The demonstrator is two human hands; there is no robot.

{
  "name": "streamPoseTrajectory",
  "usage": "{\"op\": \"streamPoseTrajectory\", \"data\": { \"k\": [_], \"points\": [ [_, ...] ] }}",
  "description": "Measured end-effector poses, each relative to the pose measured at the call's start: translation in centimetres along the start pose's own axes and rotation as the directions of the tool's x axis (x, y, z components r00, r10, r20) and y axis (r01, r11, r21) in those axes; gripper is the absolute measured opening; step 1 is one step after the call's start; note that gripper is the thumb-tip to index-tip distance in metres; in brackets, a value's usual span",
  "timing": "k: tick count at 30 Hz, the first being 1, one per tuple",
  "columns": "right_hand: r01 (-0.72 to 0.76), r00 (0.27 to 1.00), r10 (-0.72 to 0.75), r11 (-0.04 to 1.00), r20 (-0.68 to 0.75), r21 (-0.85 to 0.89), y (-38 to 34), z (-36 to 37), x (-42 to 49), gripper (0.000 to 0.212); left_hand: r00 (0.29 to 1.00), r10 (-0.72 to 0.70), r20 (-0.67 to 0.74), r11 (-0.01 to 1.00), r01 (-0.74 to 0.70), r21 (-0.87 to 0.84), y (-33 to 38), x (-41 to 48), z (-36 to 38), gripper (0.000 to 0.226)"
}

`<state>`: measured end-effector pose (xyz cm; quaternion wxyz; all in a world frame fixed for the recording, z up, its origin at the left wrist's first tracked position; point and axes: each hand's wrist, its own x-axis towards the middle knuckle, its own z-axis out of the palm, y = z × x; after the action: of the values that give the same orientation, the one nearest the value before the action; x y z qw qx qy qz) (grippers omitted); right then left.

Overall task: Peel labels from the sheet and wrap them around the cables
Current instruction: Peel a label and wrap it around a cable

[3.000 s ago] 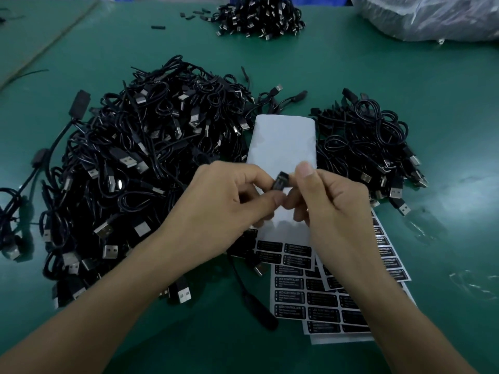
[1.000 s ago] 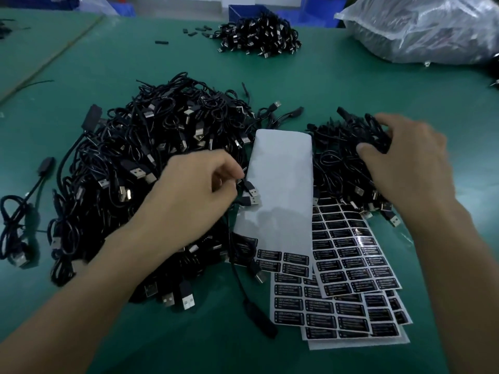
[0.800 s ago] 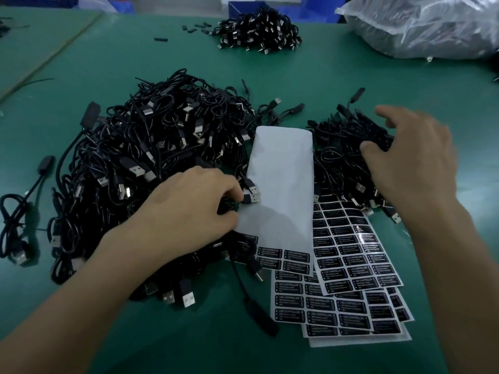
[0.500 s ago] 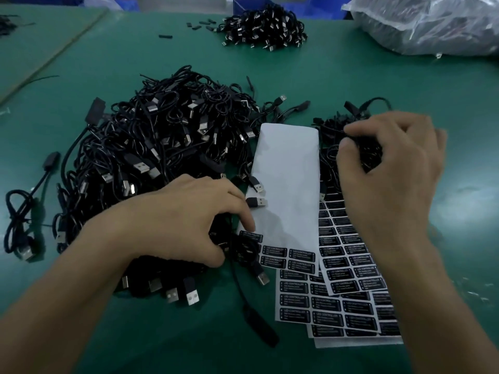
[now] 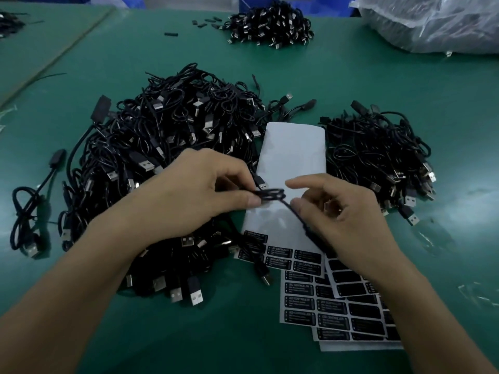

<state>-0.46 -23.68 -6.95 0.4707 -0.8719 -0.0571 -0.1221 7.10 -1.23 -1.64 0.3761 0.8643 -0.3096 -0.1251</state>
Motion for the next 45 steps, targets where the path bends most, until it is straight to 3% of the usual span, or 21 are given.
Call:
{"op": "streamPoseTrajectory", "data": {
  "k": [3, 7, 12, 23, 33, 37, 42, 45],
  "points": [
    [-0.001, 1.000, 0.005, 0.963, -0.014, 0.270, -0.3, -0.7, 0.2, 0.020, 0.992, 0.032, -0.125, 0.997, -0.041, -0.067, 0.4, 0.0, 0.2, 0.017],
    [0.016, 1.000, -0.006, 0.920, -0.026, 0.392, -0.6, -0.7, 0.0, 0.032, 0.974, 0.008, -0.227, 0.964, -0.068, -0.255, 1.2, -0.1, 0.2, 0.023],
    [-0.038, 0.999, 0.053, 0.839, -0.012, 0.543, -0.8, -0.3, 0.2, 0.037, 0.991, -0.133, -0.025, 0.953, 0.121, -0.278, 0.8, -0.2, 0.6, 0.016],
    [-0.036, 0.999, 0.041, 0.870, -0.001, 0.491, -1.2, 0.7, 0.3, 0.032, 0.961, -0.150, 0.233, 0.827, 0.251, -0.503, 1.5, -0.1, 1.8, 0.034],
    [-0.047, 0.996, 0.081, 0.838, -0.039, 0.544, -1.5, 1.1, 0.3, 0.034, 0.920, -0.107, 0.378, 0.831, 0.292, -0.474, 0.8, 0.0, 1.6, 0.033],
    [-0.066, 0.984, 0.152, 0.804, -0.097, 0.591, -1.1, 0.9, 0.4, 0.025, 0.880, -0.050, 0.472, 0.881, 0.262, -0.395, 0.4, -0.1, 1.7, 0.007],
    [-0.102, 0.964, 0.254, 0.635, -0.083, 0.766, -0.9, 0.0, 0.6, 0.025, 0.884, -0.064, 0.464, 0.916, 0.236, -0.325, 0.5, -0.1, 1.2, 0.011],
    [-0.102, 0.965, 0.248, 0.638, -0.079, 0.763, -0.8, -0.2, 0.6, 0.012, 0.903, -0.085, 0.422, 0.949, 0.202, -0.242, 0.2, 0.0, 0.9, 0.017]
  ]
}}
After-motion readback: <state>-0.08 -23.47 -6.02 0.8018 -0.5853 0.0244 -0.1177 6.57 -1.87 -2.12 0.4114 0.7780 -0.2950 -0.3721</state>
